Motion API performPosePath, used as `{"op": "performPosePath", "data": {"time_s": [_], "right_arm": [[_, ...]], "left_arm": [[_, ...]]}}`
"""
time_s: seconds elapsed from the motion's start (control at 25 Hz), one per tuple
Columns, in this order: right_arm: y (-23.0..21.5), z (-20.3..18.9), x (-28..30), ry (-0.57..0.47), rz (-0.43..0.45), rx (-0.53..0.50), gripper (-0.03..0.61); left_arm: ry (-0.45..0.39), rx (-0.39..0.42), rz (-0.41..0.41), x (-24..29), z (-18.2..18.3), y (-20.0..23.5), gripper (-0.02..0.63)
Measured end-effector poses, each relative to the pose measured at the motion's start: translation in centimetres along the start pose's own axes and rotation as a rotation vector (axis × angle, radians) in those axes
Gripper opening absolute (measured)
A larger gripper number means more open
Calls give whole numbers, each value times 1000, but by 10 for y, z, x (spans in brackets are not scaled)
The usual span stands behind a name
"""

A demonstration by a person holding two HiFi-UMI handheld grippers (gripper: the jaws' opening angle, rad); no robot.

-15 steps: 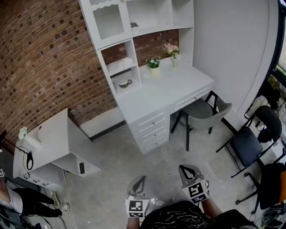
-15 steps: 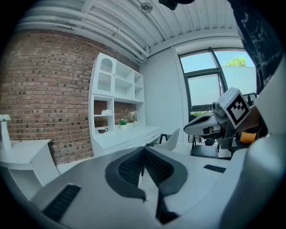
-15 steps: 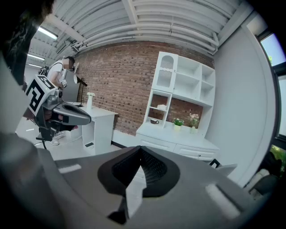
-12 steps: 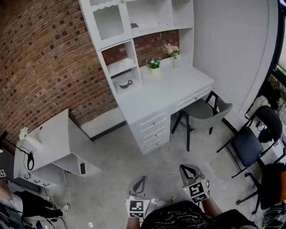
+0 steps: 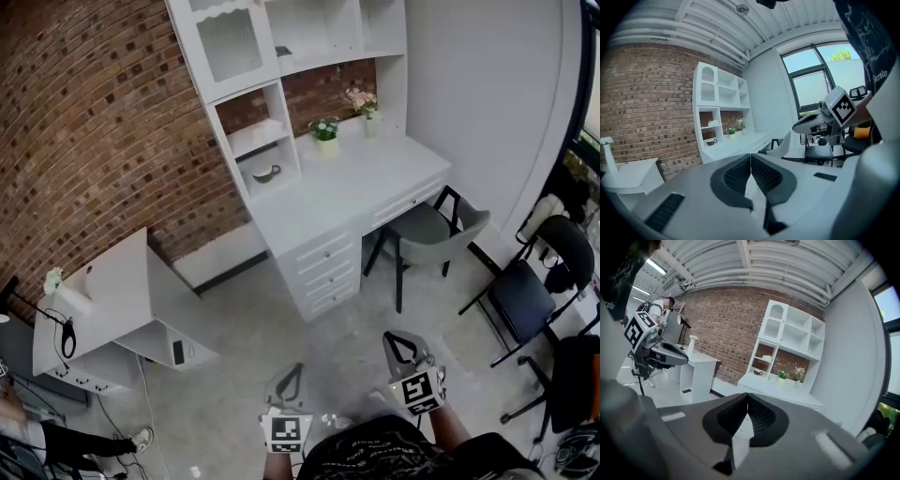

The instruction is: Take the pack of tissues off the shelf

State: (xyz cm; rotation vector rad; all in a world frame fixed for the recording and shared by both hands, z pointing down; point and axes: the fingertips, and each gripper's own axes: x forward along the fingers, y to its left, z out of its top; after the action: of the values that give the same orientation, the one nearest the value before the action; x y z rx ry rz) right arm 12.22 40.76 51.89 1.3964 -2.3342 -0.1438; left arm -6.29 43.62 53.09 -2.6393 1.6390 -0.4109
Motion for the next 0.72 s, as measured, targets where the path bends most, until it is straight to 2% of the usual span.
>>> {"op": "performPosePath", "data": {"time_s": [0.12, 0.28, 0.72], "right_arm": [[2, 1, 0, -10, 15, -22, 5], [6, 2, 6, 2, 18, -104, 5], [2, 2, 21, 13, 45, -136, 5]], "left_arm": [[3, 7, 8, -5, -2, 3, 9], [9, 25, 14, -9, -4, 6, 9], [10, 14, 51, 1, -5, 12, 9]]}}
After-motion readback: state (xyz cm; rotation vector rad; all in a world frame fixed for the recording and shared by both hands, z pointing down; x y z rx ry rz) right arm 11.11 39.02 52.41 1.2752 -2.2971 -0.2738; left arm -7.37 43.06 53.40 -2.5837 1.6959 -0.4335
